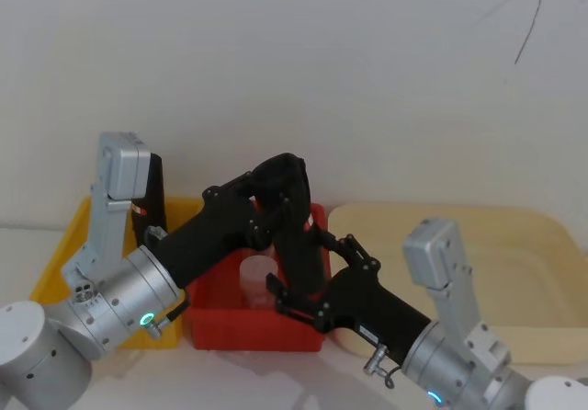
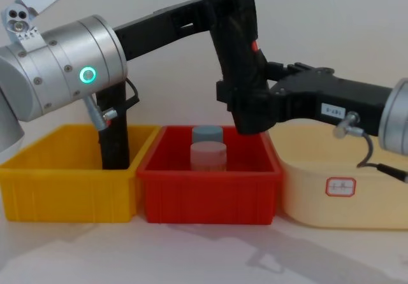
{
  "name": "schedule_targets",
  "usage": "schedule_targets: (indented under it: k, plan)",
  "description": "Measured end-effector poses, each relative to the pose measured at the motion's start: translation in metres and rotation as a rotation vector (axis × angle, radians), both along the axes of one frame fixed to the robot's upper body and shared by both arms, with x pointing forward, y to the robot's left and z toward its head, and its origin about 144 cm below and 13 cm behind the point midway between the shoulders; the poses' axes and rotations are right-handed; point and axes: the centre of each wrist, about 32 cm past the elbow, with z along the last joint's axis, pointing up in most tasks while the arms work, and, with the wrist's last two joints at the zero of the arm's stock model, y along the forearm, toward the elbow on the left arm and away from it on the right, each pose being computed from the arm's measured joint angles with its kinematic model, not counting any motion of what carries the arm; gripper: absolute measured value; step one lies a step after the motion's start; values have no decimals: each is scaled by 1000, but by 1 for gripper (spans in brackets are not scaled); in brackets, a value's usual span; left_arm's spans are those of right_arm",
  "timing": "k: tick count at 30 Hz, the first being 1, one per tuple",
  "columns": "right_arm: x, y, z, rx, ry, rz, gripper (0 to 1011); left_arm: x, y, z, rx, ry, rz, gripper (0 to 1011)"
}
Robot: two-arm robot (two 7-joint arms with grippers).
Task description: Pick up the garbage bag with the one hand and transfer it to the other hand.
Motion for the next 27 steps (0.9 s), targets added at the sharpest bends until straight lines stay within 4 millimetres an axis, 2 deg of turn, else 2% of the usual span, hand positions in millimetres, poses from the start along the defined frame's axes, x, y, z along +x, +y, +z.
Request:
schedule_targets:
  k: [24, 27]
  plan:
    - [28, 13, -3, -48, -9, -42, 1000, 0, 0, 0, 0, 0, 0, 371]
    - [29, 14, -2, -59, -7, -53, 961, 0, 0, 0, 0, 0, 0, 371]
